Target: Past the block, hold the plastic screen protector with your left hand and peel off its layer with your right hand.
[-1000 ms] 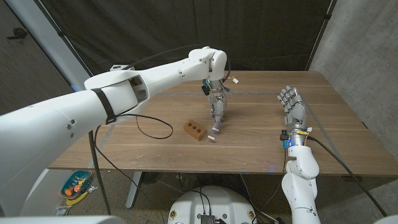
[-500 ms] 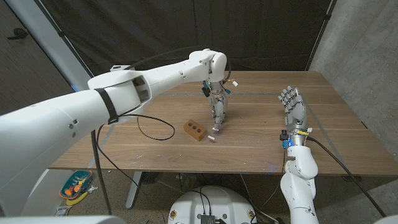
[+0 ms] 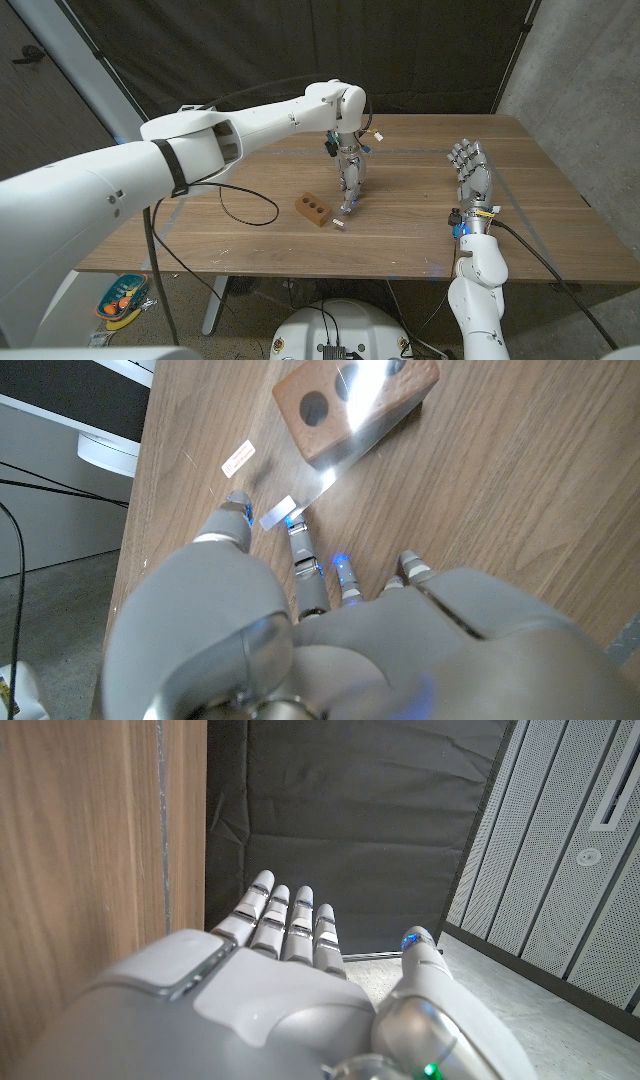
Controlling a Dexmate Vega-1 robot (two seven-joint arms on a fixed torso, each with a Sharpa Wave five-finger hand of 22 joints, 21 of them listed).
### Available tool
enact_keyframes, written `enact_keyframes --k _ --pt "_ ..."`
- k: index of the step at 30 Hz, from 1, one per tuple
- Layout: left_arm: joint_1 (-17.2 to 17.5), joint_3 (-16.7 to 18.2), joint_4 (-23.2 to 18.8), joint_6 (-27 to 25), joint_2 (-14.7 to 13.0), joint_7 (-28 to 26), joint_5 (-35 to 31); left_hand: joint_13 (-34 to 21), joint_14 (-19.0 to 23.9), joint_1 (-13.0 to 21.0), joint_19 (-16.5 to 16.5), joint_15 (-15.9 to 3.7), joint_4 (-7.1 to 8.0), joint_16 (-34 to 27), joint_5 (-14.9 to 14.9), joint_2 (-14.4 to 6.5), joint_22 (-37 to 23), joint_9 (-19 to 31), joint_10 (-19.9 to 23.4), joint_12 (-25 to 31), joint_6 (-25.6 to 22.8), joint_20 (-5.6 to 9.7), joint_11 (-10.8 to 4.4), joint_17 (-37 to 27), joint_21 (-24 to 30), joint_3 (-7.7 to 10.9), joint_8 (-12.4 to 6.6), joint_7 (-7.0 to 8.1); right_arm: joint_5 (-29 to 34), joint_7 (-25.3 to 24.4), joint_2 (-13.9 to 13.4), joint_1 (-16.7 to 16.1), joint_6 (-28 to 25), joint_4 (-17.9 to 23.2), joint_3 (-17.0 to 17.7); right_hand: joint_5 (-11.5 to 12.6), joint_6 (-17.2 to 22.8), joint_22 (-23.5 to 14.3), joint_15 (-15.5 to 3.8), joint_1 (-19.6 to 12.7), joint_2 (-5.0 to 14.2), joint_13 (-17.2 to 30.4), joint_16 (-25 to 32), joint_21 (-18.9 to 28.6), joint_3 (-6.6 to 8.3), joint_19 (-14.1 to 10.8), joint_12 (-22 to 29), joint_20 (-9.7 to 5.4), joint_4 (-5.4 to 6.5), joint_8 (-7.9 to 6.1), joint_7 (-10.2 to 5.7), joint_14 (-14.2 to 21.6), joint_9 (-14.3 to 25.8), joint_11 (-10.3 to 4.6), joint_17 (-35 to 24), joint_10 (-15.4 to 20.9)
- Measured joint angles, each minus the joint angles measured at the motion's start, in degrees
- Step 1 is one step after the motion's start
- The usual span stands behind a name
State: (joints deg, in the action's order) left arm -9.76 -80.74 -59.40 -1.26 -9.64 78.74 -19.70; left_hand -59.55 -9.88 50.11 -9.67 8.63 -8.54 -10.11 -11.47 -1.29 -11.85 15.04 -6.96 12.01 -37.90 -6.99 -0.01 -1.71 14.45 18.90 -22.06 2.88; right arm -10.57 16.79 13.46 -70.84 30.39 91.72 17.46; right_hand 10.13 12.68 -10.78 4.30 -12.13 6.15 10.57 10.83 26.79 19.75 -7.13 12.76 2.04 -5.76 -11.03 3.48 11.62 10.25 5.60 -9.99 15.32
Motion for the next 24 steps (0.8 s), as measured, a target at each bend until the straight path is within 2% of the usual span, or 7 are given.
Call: enact_keyframes --k 4,5,9,11,19,21,24 --pt "-0.45 -1.38 -1.67 -0.86 -0.36 0.06 -0.55 -3.70 -0.44 1.61 -0.27 0.16 0.00 0.03 0.00 -1.06 -0.43 0.51 0.07 -0.21 -0.06 -0.29 -0.34 0.04 -0.06 0.00 -0.50 1.40 -0.11 -0.07 0.10 0.11 0.36 -0.23 0.01 0.00 0.00 0.00 0.00 0.00 0.00 0.00 0.00 0.00 0.00 0.00 0.00 0.00 0.00 0.00 0.00 0.00 0.00 0.00 0.00 0.00" --pt "-0.60 -1.86 -2.26 -1.60 -0.52 0.10 -1.08 -5.14 -0.53 1.86 -0.27 0.07 0.00 0.23 0.00 -0.94 -0.64 0.55 -0.31 -0.29 -0.72 -0.74 -0.73 0.05 -0.36 0.00 -1.03 2.01 -0.15 -0.09 0.17 0.15 0.49 -0.36 0.02 0.00 0.00 0.00 0.00 0.00 0.00 0.00 0.00 0.00 0.00 0.00 0.00 0.00 0.00 0.00 0.00 0.00 0.00 0.00 0.00 0.00" --pt "-1.26 -3.59 -4.59 -3.09 -1.06 0.10 -1.97 -8.28 -0.61 2.61 -0.27 -0.01 0.41 0.25 0.00 -1.65 -1.58 0.30 0.33 -0.41 -5.46 -2.99 -2.43 0.05 -0.94 -0.41 -3.02 2.17 -0.22 -0.26 0.33 0.21 0.87 -0.53 0.06 0.00 0.00 0.00 0.01 0.00 0.00 0.00 0.00 0.00 0.00 -0.22 0.00 -0.22 0.00 0.00 0.00 0.36 0.00 0.00 0.00 0.00" --pt "-1.48 -4.22 -5.68 -3.66 -1.40 0.09 -2.33 -9.57 -0.62 3.04 -0.29 -0.02 0.63 0.27 0.00 -1.23 -2.08 -0.18 0.99 -0.41 -8.13 -4.02 -3.08 0.06 -0.94 -0.62 -4.02 1.81 -0.23 -0.32 0.38 0.24 0.98 -0.55 0.08 0.00 0.00 0.00 0.00 0.00 0.00 0.00 0.00 0.00 0.00 -0.62 0.00 -0.20 0.00 0.00 0.00 0.60 0.00 0.00 0.00 0.00" --pt "-2.20 -6.19 -10.31 -6.17 -3.08 0.08 -3.89 -12.61 -0.62 4.91 -0.29 -0.03 0.64 0.29 0.06 -1.67 -2.90 -1.31 1.59 -0.41 -13.29 -4.64 -4.24 0.04 -1.38 -0.63 -5.71 1.58 -0.23 -0.69 0.69 0.47 1.57 -0.86 0.18 0.00 0.00 0.00 -0.29 0.00 0.00 0.00 0.00 0.00 0.00 -0.82 0.00 0.00 0.00 0.00 0.00 0.89 0.00 0.00 0.00 0.00" --pt "-2.12 -6.22 -11.48 -6.47 -3.63 0.10 -4.11 -12.57 -0.63 6.25 -0.26 -0.03 0.45 0.29 0.45 -2.76 -3.07 -2.02 3.97 -0.01 -17.48 -4.81 -4.75 0.04 -0.71 -0.44 -7.23 0.94 -0.23 -0.80 0.77 0.53 1.79 -0.98 0.25 0.00 0.00 0.00 -0.29 0.00 0.00 0.00 0.00 0.00 0.00 -0.82 0.00 0.00 0.00 0.00 0.00 0.89 0.00 0.22 0.00 0.22" --pt "-1.56 -5.55 -13.15 -6.79 -4.42 0.14 -4.60 -9.33 -1.14 7.59 -0.27 -0.54 0.29 0.29 0.68 -3.36 -3.21 -3.02 7.21 0.98 -22.05 -4.81 -5.30 -0.01 0.36 0.00 -8.56 -0.10 -0.25 -0.96 0.95 0.63 2.09 -1.18 0.32 0.00 0.00 0.00 -0.27 0.23 -0.23 0.00 0.00 0.00 0.00 -0.93 0.00 -0.11 0.00 0.00 0.00 0.91 0.00 0.01 0.00 0.62"
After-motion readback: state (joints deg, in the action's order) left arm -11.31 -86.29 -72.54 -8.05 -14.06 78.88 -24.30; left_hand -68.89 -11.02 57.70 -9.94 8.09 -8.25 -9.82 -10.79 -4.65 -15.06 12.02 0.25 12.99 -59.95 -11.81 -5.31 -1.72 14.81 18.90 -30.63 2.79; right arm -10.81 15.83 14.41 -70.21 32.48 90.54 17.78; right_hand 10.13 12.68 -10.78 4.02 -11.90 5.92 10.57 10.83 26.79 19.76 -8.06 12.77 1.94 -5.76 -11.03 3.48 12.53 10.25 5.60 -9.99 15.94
